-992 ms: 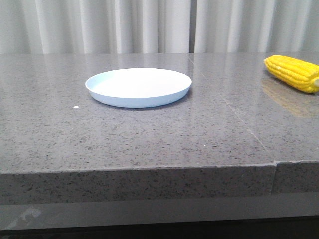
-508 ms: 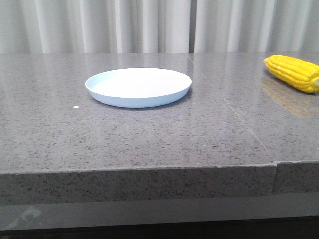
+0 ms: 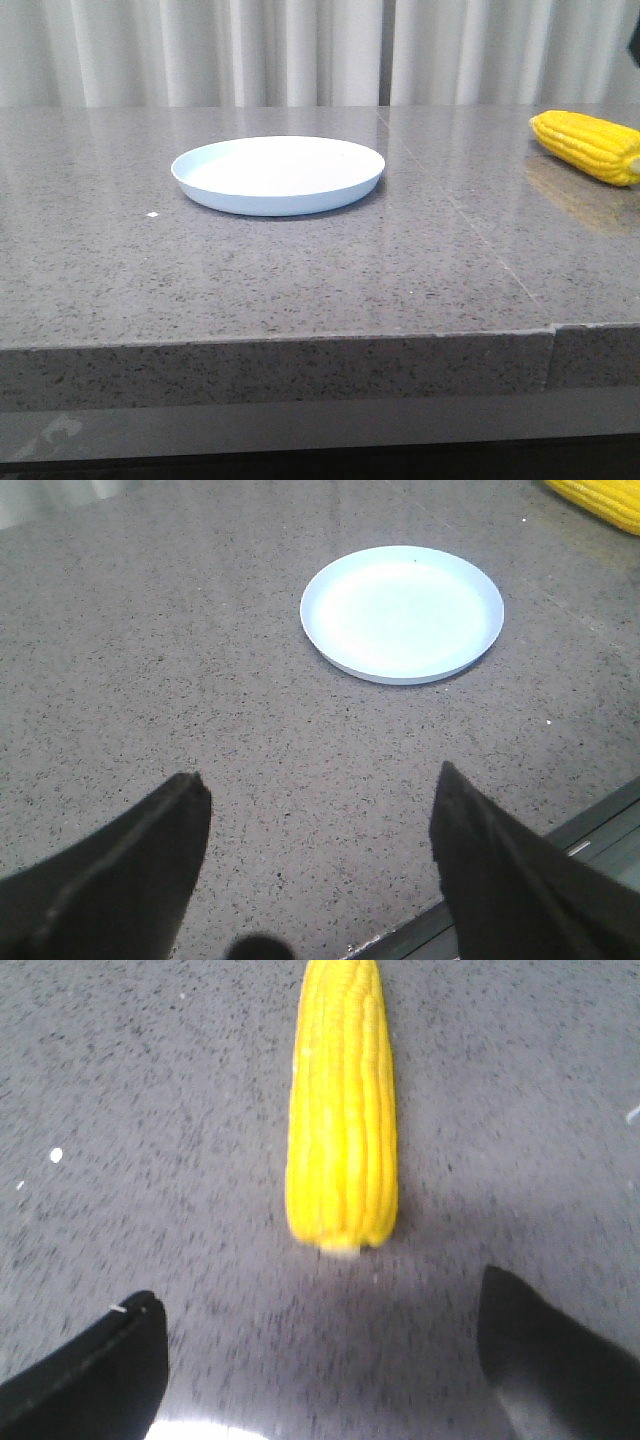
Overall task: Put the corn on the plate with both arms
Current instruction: 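Release the plate and raise the left gripper away, then lower the right gripper over the yellow corn cob and grasp it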
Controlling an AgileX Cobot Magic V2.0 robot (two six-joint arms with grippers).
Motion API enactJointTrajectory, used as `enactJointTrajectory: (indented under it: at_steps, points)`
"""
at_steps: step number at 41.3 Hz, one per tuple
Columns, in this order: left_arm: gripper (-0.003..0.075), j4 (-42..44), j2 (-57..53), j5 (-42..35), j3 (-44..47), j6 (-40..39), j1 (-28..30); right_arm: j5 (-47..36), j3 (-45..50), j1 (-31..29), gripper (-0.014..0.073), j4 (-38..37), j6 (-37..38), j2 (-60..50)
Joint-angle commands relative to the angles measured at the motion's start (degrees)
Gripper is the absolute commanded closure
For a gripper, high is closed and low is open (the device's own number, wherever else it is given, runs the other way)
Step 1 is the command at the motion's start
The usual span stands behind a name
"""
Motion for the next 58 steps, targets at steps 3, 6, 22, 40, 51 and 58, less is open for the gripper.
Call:
enactJointTrajectory:
  at_steps: [3,6,22,40,51,58]
  points:
    - [0.0258,-0.3,0.4,-4.1,-1.3,-0.5,-0.4,-2.7,-8.1,-0.3,-0.0056,-2.1,-0.6,6.8]
    - [0.0258,-0.3,0.4,-4.1,-1.3,-0.5,-0.4,-2.7,-11.0,-0.3,-0.0056,-2.8,-0.6,10.6]
    - [0.0258,-0.3,0.4,-4.1,-1.3,-0.5,-0.4,-4.6,-20.1,-0.3,-0.0056,-2.9,-0.6,23.7]
    - [0.0258,-0.3,0.4,-4.1,-1.3,-0.5,-0.4,-3.9,-22.1,-0.3,0.0266,-1.0,-0.5,26.1]
    - [0.0258,-0.3,0.4,-4.1,-1.3,-0.5,-0.4,-2.0,-22.2,1.0,0.0266,-0.1,-0.5,20.7]
    - [0.0258,-0.3,0.4,-4.1,-1.3,-0.5,-0.4,-0.7,-22.2,5.1,0.0266,0.1,-0.5,15.0]
